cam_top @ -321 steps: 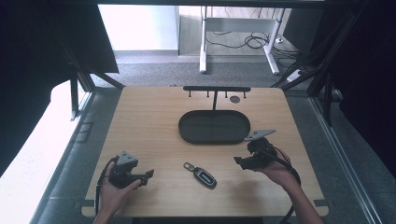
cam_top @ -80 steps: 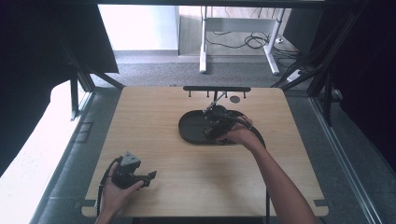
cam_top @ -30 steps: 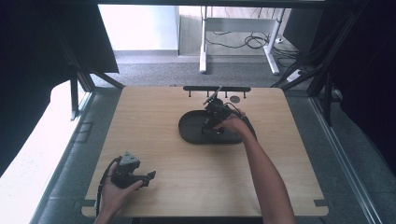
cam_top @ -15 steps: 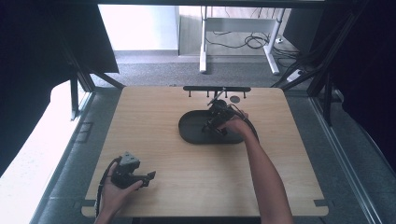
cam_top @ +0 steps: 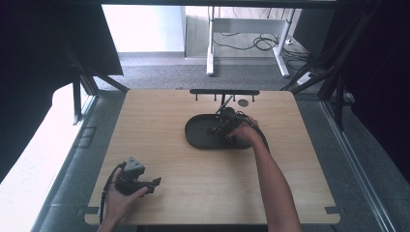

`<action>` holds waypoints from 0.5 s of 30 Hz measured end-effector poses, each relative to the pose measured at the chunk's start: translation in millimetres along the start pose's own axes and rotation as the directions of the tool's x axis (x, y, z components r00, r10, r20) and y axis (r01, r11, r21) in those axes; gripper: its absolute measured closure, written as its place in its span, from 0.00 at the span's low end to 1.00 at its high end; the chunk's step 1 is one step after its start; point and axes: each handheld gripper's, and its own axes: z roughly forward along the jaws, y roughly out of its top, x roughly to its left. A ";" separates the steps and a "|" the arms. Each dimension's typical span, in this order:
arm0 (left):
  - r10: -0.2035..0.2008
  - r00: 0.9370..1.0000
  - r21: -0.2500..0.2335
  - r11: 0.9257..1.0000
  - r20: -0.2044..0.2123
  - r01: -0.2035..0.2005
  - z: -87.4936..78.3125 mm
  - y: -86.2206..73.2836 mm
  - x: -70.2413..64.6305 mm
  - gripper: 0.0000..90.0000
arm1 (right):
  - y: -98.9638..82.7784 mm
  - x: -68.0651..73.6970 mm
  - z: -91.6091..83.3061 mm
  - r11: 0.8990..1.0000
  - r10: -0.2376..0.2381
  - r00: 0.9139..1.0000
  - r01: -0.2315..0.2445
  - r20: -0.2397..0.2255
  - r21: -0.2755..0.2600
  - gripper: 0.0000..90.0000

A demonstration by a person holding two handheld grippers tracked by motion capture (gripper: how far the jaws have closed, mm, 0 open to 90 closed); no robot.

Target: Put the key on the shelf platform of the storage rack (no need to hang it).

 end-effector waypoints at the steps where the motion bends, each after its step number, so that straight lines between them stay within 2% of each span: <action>1: 0.000 1.000 0.001 1.000 0.001 0.000 0.1 0.0 -0.4 0.26 | 0.0 -0.1 1.6 1.000 -0.004 1.000 0.004 0.002 0.005 0.55; 7: 0.003 1.000 0.003 1.000 0.000 -0.003 0.2 0.2 -0.5 0.26 | -0.6 -0.8 8.1 1.000 -0.007 1.000 0.007 0.010 0.011 0.55; 15: 0.006 1.000 0.008 1.000 0.001 -0.006 0.9 0.2 -0.7 0.26 | -5.3 -3.1 14.3 0.999 0.033 0.999 -0.033 0.022 0.007 0.54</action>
